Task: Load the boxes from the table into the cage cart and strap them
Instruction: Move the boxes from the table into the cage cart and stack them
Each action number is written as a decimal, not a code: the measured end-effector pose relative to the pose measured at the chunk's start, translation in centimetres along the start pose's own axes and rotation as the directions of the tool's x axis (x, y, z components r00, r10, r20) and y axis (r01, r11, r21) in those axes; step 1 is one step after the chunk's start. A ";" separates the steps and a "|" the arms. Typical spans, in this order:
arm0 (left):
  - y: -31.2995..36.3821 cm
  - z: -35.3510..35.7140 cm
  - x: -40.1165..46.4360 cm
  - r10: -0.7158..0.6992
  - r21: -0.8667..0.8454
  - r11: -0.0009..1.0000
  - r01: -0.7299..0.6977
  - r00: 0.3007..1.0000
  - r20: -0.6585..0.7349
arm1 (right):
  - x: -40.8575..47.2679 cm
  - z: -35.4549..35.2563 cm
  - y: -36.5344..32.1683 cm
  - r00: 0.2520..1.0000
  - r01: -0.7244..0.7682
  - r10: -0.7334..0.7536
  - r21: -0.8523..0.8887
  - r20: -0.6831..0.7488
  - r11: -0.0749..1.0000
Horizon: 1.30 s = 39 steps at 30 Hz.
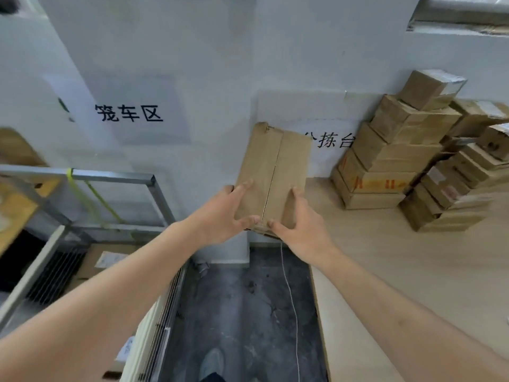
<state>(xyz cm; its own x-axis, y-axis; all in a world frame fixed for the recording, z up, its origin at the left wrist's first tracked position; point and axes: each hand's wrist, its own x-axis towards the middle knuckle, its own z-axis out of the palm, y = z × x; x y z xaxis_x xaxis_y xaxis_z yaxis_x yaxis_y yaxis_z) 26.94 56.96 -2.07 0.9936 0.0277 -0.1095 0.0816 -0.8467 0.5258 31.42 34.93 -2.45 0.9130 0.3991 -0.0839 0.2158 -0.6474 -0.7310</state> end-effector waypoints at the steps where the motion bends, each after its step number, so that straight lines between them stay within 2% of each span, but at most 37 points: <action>1: -0.2 0.1 -1.4 -0.031 -0.008 0.999 0.031 0.999 -0.013 | -0.3 0.7 0.0 0.999 0.021 -0.021 0.007 0.030 1.000; 8: -2.2 1.0 -10.3 -0.265 -0.077 0.963 0.257 0.958 -0.112 | -1.9 4.7 -2.3 0.952 0.159 -0.146 -0.030 0.268 0.987; 15: -5.6 1.4 -18.8 -0.457 -0.195 0.886 0.420 0.862 -0.221 | -4.5 9.9 -7.0 0.867 0.333 -0.285 -0.051 0.410 0.941; 25: -11.6 2.6 -34.4 -0.622 -0.323 0.780 0.536 0.720 -0.307 | -12.3 19.9 -14.2 0.732 0.487 -0.400 -0.013 0.551 0.873; 39: -16.1 4.4 -54.8 -0.789 -0.486 0.614 0.622 0.508 -0.345 | -26.5 32.3 -22.1 0.569 0.598 -0.437 0.015 0.697 0.802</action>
<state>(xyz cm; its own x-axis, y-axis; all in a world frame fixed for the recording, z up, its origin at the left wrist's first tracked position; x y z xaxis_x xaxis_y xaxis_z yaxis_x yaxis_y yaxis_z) -29.13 66.76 -8.26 0.4679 0.8655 -0.1790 0.7060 -0.2442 0.6648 -8.67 59.61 -5.98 0.1837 0.9623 -0.2005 0.7138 -0.2708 -0.6459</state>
